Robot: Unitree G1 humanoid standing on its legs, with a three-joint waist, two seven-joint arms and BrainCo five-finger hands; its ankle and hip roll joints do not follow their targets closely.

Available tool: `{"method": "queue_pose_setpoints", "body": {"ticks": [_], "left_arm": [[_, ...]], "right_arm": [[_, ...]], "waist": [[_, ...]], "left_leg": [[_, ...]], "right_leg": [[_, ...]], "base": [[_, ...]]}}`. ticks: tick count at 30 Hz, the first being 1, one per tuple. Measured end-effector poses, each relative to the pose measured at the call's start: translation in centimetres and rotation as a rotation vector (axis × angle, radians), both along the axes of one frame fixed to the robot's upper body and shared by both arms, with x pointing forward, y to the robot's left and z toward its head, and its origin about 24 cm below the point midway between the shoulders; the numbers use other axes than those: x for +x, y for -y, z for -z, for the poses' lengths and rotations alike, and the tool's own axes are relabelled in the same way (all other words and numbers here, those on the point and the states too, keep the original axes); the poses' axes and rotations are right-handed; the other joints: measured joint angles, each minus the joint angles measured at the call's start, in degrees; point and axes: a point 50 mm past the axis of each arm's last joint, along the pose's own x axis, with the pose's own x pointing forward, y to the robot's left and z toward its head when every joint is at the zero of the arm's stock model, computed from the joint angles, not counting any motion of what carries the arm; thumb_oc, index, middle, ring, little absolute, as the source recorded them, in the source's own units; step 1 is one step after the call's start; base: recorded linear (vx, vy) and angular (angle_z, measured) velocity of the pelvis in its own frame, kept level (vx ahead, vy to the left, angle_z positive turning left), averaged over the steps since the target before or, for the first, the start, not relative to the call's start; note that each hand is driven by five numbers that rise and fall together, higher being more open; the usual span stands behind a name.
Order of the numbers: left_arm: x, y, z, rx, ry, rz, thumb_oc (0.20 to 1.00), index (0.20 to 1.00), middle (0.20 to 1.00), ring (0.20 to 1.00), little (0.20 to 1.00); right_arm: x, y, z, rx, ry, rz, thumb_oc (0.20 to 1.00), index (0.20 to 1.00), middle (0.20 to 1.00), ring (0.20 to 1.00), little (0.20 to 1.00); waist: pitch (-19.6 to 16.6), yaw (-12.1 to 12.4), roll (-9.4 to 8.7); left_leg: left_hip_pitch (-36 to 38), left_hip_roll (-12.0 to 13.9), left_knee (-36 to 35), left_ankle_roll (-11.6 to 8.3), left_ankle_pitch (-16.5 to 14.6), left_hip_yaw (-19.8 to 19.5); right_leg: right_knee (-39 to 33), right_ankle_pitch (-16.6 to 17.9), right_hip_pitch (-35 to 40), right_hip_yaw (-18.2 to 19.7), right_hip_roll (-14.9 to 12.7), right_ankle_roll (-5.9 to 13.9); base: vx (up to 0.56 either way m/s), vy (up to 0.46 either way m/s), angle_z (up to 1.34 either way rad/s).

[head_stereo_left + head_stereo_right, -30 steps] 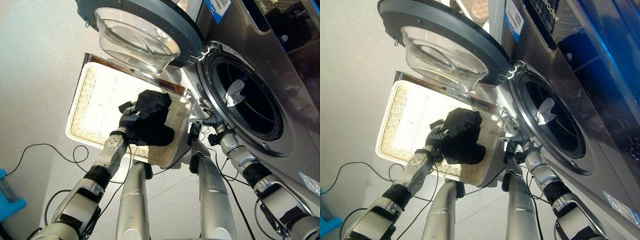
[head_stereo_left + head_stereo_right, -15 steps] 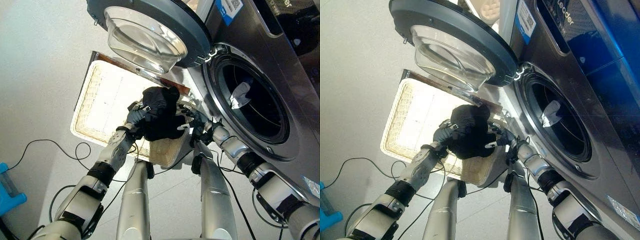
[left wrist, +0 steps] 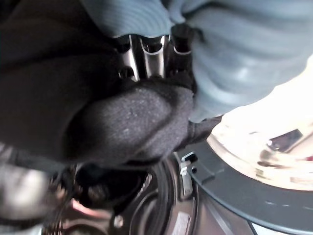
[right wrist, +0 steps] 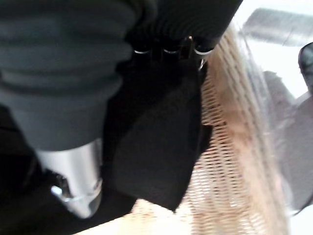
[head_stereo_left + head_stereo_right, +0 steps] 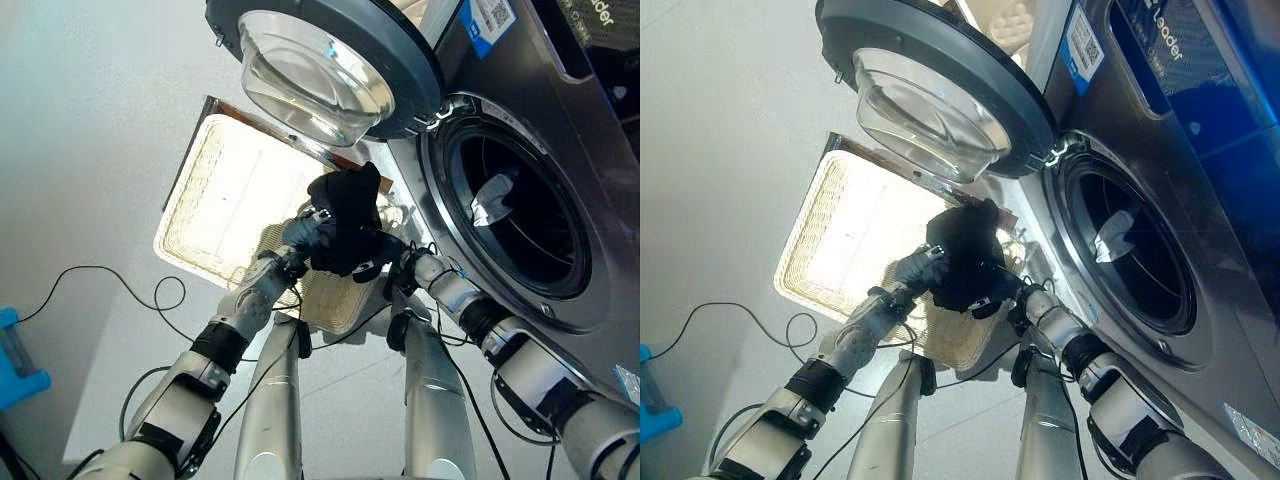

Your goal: Put the clothes into the washing machine.

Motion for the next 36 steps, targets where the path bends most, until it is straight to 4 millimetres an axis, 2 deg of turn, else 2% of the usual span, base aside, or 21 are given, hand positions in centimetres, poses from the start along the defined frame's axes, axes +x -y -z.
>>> {"method": "queue_pose_setpoints", "body": {"ticks": [1, 2, 4, 6, 10, 11, 12, 15, 20, 29, 32, 36], "left_arm": [[0.0, 0.0, 0.0, 0.0, 0.0, 0.0, 0.2, 0.2, 0.2, 0.2, 0.2], [-0.6, 1.4, -0.1, -0.022, -0.019, 0.061, 0.2, 0.2, 0.2, 0.2, 0.2], [-1.1, 2.4, -0.1, -0.037, -0.033, 0.105, 0.2, 0.2, 0.2, 0.2, 0.2], [-1.4, 3.0, -0.1, -0.039, -0.043, 0.143, 0.2, 0.2, 0.2, 0.2, 0.2], [-1.7, 3.5, 0.0, -0.071, -0.076, 0.177, 0.2, 0.2, 0.2, 0.2, 0.2], [-1.8, 3.7, 0.0, -0.071, -0.077, 0.182, 0.2, 0.2, 0.2, 0.2, 0.2], [-1.9, 3.9, 0.0, -0.071, -0.077, 0.189, 0.2, 0.2, 0.2, 0.2, 0.2], [-2.0, 4.3, -0.1, -0.081, -0.081, 0.208, 0.2, 0.2, 0.2, 0.2, 0.2], [-2.0, 4.3, -0.2, -0.088, -0.071, 0.21, 0.2, 0.2, 0.2, 0.2, 0.2], [-1.5, 4.2, -1.3, -0.104, -0.004, 0.175, 0.2, 0.2, 0.2, 0.2, 0.2], [-1.1, 3.7, -1.5, -0.083, -0.002, 0.122, 0.2, 0.2, 0.2, 0.2, 0.2], [-0.7, 2.8, -1.2, 0.002, 0.005, 0.042, 0.2, 0.2, 0.2, 0.2, 0.2]], "right_arm": [[0.0, 0.0, 0.0, 0.0, 0.0, 0.0, 1.0, 1.0, 1.0, 1.0, 1.0], [0.3, 0.4, 0.3, -0.073, -0.007, 0.04, 1.0, 1.0, 1.0, 1.0, 1.0], [0.5, 0.6, 0.5, -0.112, -0.006, 0.086, 1.0, 1.0, 1.0, 1.0, 1.0], [0.6, 0.7, 0.6, -0.131, -0.008, 0.13, 1.0, 1.0, 1.0, 1.0, 1.0], [1.0, 0.0, 0.1, -0.135, 0.03, 0.179, 1.0, 1.0, 1.0, 1.0, 1.0], [1.1, -0.3, -0.1, -0.123, 0.04, 0.187, 0.843, 0.843, 0.843, 0.843, 0.843], [1.2, -0.5, -0.3, -0.1, 0.05, 0.196, 0.2, 0.2, 0.2, 0.2, 0.2], [1.5, -0.8, -1.2, -0.012, 0.074, 0.195, 0.2, 0.2, 0.2, 0.2, 0.2], [1.5, -1.0, -1.5, 0.071, 0.089, 0.177, 0.2, 0.2, 0.2, 0.2, 0.2], [1.6, -1.0, -2.8, 0.342, 0.156, 0.192, 0.2, 0.2, 0.2, 0.2, 0.2], [1.3, -0.1, -2.6, 0.489, 0.149, 0.224, 0.2, 0.2, 0.2, 0.2, 0.2], [0.5, 1.1, -1.3, 0.573, 0.128, 0.253, 0.2, 0.2, 0.2, 0.2, 0.2]], "waist": [[0.0, 0.0, 0.0], [0.0, 1.0, 0.04], [0.0, 1.6, 0.09], [0.0, 2.5, 0.09], [0.0, 2.7, 0.11], [0.0, 2.7, 0.13], [0.0, 2.8, 0.2], [0.1, 3.1, 0.68], [0.0, 4.4, 0.84], [0.0, 4.1, 0.84], [0.0, 3.8, 0.83], [0.0, 3.3, 0.83]], "left_leg": [[0.0, 0.0, 0.0, 0.0, 0.0, 0.0], [0.1, -0.3, 0.0, -0.03, 0.1, -0.6], [0.2, -0.5, 0.0, -0.06, 0.2, -1.0], [0.2, -0.6, 0.0, -0.07, 0.2, -1.1], [0.1, -1.1, 0.1, 0.05, 0.3, -1.5], [0.1, -1.2, 0.1, 0.07, 0.3, -1.6], [0.0, -1.3, 0.1, 0.08, 0.4, -1.7], [-0.2, -1.5, 0.1, 0.07, 0.6, -2.3], [-0.1, -1.8, 0.3, 0.04, 0.7, -2.9], [-0.1, -2.1, 1.2, 0.14, 0.7, -3.0], [-0.1, -2.1, 1.5, 0.19, 0.7, -2.9], [-0.1, -2.0, 1.5, 0.2, 0.7, -2.7]], "right_leg": [[0.0, 0.0, 0.0, 0.0, 0.0, 0.0], [1.3, -0.7, -0.1, -0.4, -0.5, -0.21], [2.2, -1.4, -0.1, -0.8, -0.9, -0.19], [2.8, -1.8, -0.3, -0.8, -1.1, -0.18], [3.5, -2.4, -0.4, -1.0, -1.7, 0.27], [3.7, -2.4, -0.4, -1.1, -1.8, 0.27], [3.8, -2.5, -0.4, -1.2, -1.9, 0.28], [4.1, -2.7, -0.4, -1.7, -2.2, 0.3], [5.4, -3.4, -0.4, -2.1, -2.8, 0.11], [6.2, -3.4, -0.2, -2.1, -3.2, 0.13], [6.2, -3.5, -0.2, -1.9, -3.2, 0.33], [5.9, -3.3, -0.2, -1.7, -3.1, 0.27]], "base": [[0.0, -0.038, 0.11], [0.0, -0.036, 0.15], [-0.01, -0.035, 0.14], [-0.01, -0.022, 0.07], [0.0, -0.021, 0.08], [0.0, -0.021, 0.06], [0.0, -0.019, 0.06], [0.0, -0.011, 0.09], [0.0, -0.01, 0.07], [0.0, 0.004, 0.0], [0.01, 0.047, -0.01], [0.01, 0.048, -0.03]]}}
